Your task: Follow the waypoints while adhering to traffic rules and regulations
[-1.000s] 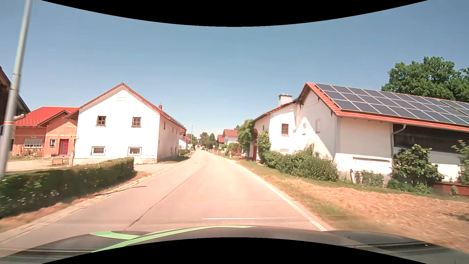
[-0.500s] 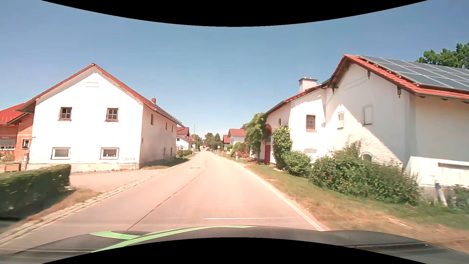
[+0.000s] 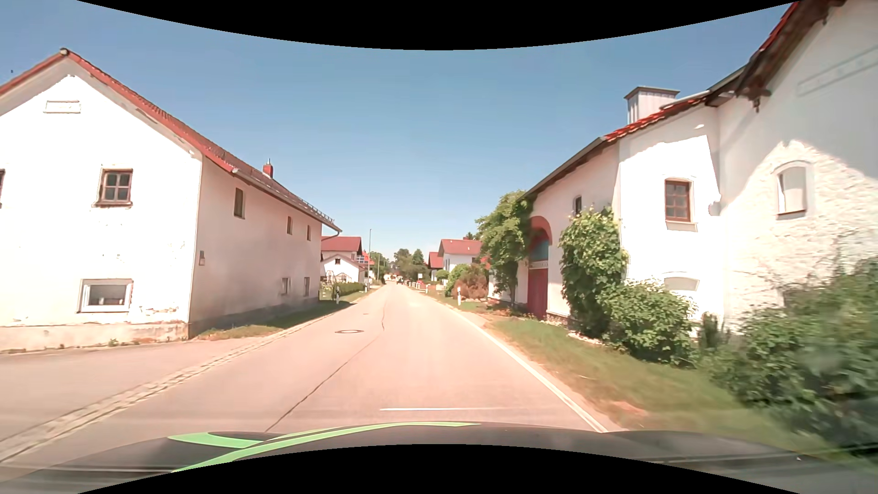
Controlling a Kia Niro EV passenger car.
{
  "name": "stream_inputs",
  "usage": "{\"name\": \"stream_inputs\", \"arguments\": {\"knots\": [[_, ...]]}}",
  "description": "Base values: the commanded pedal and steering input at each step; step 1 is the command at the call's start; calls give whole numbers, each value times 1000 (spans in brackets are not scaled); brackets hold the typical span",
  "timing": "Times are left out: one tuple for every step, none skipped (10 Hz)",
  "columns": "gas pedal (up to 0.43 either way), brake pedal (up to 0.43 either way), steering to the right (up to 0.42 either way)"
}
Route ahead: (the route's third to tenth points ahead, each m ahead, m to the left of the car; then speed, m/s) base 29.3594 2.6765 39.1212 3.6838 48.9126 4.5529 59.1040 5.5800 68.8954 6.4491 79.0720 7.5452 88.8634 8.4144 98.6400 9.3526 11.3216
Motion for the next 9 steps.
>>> {"name": "stream_inputs", "arguments": {"knots": [[79, 0, -24], [79, 0, -24], [79, 0, -23], [79, 0, -20], [79, 0, -16], [79, 0, -15], [79, 0, -15], [79, 0, -15], [79, 0, -14]]}}
